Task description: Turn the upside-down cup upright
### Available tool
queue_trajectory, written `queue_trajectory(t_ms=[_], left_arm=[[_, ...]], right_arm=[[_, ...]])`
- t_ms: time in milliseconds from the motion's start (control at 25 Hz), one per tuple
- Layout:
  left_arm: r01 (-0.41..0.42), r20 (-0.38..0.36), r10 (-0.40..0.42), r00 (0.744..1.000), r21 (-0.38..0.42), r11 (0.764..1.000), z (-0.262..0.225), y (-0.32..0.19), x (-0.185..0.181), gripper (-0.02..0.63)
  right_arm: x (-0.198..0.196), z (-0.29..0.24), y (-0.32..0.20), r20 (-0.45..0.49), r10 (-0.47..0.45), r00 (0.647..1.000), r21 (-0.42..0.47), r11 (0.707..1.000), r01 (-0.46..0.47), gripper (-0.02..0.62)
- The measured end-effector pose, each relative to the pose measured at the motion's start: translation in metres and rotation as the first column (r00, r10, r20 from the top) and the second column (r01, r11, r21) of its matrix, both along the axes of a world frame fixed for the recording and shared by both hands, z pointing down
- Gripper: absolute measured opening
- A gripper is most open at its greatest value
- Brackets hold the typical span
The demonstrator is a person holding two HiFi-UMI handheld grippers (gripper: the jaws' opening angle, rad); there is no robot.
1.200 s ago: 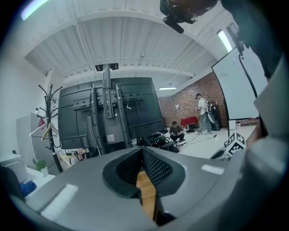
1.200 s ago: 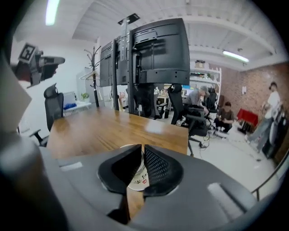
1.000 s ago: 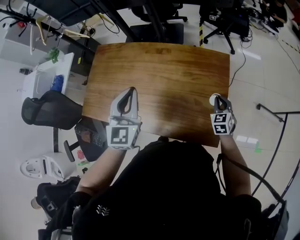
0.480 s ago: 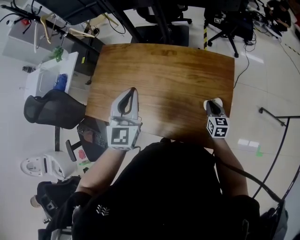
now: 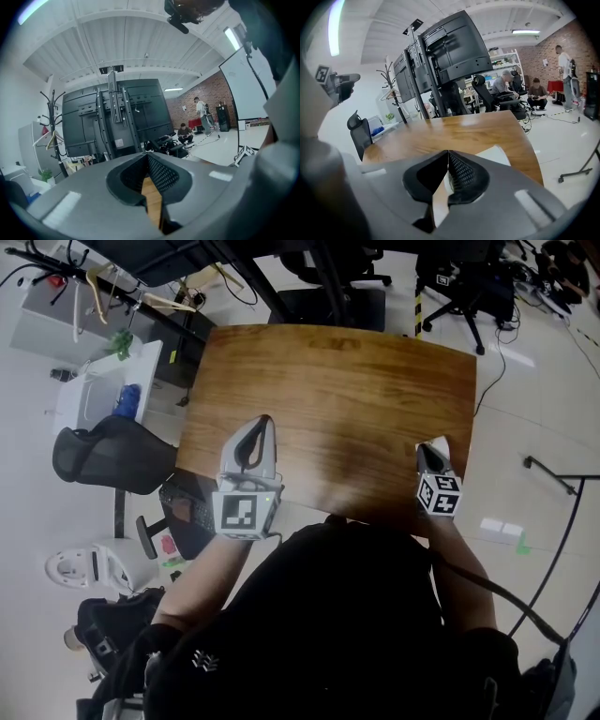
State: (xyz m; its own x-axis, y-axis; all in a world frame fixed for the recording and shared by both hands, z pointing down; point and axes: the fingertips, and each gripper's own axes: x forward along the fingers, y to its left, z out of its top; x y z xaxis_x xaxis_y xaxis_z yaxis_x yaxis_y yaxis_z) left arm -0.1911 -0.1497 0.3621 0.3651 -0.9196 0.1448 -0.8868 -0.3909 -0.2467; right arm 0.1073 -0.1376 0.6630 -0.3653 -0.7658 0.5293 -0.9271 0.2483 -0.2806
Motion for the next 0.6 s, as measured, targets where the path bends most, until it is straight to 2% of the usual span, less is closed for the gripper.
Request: queue_trajectory(t_ms=[80, 200, 320, 440, 600], left_arm=[[0.002, -0.010, -0.002, 1.000, -0.001, 1.000, 0.000, -0.001, 0.001, 0.000], [0.009, -0.021, -0.010, 1.000, -0.008, 1.000, 0.004, -0.003, 0.002, 0.000], [0.008, -0.024, -0.009, 1.000, -0.012, 1.000, 0.006, -0.004, 0.005, 0.000], [-0.002, -0.035, 0.001, 0.999, -0.015, 1.000, 0.006, -0.004, 0.013, 0.000], [-0.016, -0.033, 0.016, 0.999, -0.014, 1.000, 0.007, -0.005, 0.019, 0.000]], right_arm=[[0.008, -0.006, -0.001, -0.031, 0.011, 0.999, 0.013, 1.000, -0.010, 0.012], [0.034, -0.018, -0.001, -0.128, 0.041, 0.991, 0.044, 0.998, -0.035, 0.035], [0.057, -0.018, 0.004, -0.216, 0.047, 0.975, 0.014, 0.999, -0.045, 0.128], [0.066, -0.005, 0.010, -0.189, 0.041, 0.981, -0.061, 0.997, -0.053, 0.180], [0.062, 0.002, 0.010, -0.136, 0.022, 0.990, -0.104, 0.994, -0.037, 0.157]])
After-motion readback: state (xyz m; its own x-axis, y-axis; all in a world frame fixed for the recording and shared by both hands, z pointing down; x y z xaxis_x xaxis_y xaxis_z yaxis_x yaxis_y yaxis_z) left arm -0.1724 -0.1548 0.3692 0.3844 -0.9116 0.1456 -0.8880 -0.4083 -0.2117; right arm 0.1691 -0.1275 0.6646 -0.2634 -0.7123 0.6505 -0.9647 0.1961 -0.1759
